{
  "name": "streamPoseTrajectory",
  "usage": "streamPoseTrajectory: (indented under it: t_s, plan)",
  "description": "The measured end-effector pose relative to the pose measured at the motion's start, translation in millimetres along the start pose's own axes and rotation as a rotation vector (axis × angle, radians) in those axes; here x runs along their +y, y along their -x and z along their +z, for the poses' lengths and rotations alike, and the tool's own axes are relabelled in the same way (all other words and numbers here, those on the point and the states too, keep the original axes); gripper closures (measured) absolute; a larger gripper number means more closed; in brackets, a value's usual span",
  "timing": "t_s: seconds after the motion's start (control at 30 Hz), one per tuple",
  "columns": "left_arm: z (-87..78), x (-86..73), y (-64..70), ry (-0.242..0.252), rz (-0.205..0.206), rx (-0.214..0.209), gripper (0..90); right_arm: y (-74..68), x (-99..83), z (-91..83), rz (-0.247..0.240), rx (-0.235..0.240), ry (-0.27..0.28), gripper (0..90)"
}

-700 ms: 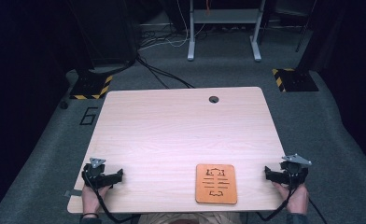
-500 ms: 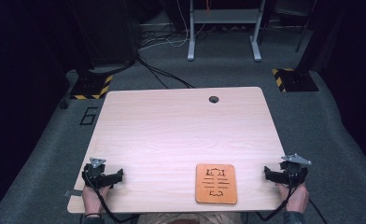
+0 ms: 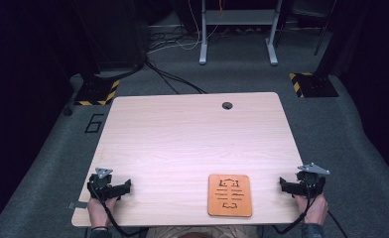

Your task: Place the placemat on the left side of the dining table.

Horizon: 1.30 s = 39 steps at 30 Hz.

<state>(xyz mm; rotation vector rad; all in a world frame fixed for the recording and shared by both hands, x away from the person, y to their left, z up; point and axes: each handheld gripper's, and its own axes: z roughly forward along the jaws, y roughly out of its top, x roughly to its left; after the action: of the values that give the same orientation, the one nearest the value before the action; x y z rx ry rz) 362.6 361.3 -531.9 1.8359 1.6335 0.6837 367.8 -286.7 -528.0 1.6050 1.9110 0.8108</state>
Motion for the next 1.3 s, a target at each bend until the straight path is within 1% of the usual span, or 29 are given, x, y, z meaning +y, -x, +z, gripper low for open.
streamPoseTrajectory:
  t_s: [0.07, 0.17, 0.2, 0.23, 0.3, 0.33, 0.4, 0.5, 0.63, 0.67, 0.7, 0.73, 0.9, 1.17, 1.2, 1.23, 1.3]
  plan:
    - [0.0, 0.0, 0.1, 0.0, -0.001, 0.0, 0.0, 0.8, 0.1, -1.4, 0.0, 0.014, 0.009, 0.0]
    - [0.1, 0.1, 0.1, 0.0, -0.002, 0.001, 0.0, 2.1, -1.0, -6.5, 0.022, 0.041, 0.047, 0.0]
    - [0.1, 0.1, 0.1, 0.0, -0.002, 0.001, 0.0, 2.1, -1.0, -6.5, 0.022, 0.041, 0.047, 0.0]
    - [0.1, 0.2, 0.2, -0.001, -0.002, 0.001, 0.0, 0.4, -2.6, -11.0, 0.035, 0.05, 0.071, 0.0]
    - [0.2, 0.3, 0.2, -0.001, -0.003, 0.002, 0.0, -3.2, -3.8, -12.2, 0.031, 0.069, 0.067, 0.0]
    - [0.2, 0.3, 0.2, -0.001, -0.003, 0.002, 0.0, -3.2, -3.8, -12.2, 0.031, 0.069, 0.067, 0.0]
    - [0.1, 0.3, 0.2, -0.001, -0.002, 0.002, 0.0, -9.6, -4.1, -14.8, 0.023, 0.096, 0.072, 0.0]
    - [0.1, 0.3, 0.2, -0.001, -0.002, 0.001, 0.0, -16.6, -2.9, -18.4, 0.023, 0.109, 0.071, 0.0]
    - [0.1, 0.2, 0.2, -0.001, -0.002, 0.0, 0.0, -27.7, -1.3, -21.0, 0.01, 0.139, 0.069, 0.0]
    - [0.1, 0.2, 0.2, -0.001, -0.002, 0.0, 0.0, -27.7, -1.3, -21.0, 0.01, 0.139, 0.069, 0.0]
    - [0.1, 0.2, 0.3, -0.001, 0.0, 0.0, 0.1, -33.2, -0.2, -21.6, -0.004, 0.15, 0.063, 0.0]
    - [0.1, 0.2, 0.3, -0.001, 0.0, 0.0, 0.1, -35.2, 0.3, -21.8, -0.01, 0.152, 0.062, 0.0]
    - [0.1, 0.2, 0.3, -0.001, -0.001, 0.0, 0.1, -48.6, 3.4, -23.3, -0.044, 0.19, 0.046, 0.0]
    - [0.1, 0.2, 0.2, -0.001, 0.0, -0.001, 0.1, -71.5, 3.4, -17.8, -0.078, 0.245, 0.025, 0.0]
    - [0.1, 0.2, 0.2, -0.001, 0.0, -0.001, 0.2, -71.5, 3.4, -17.8, -0.078, 0.245, 0.025, 0.0]
    - [0.1, 0.2, 0.3, -0.001, 0.001, -0.001, 0.2, -76.7, 3.8, -16.0, -0.088, 0.257, 0.023, 0.0]
    - [0.1, 0.2, 0.3, -0.001, 0.0, -0.001, 0.2, -82.3, 4.4, -14.2, -0.09, 0.274, 0.016, 0.0]
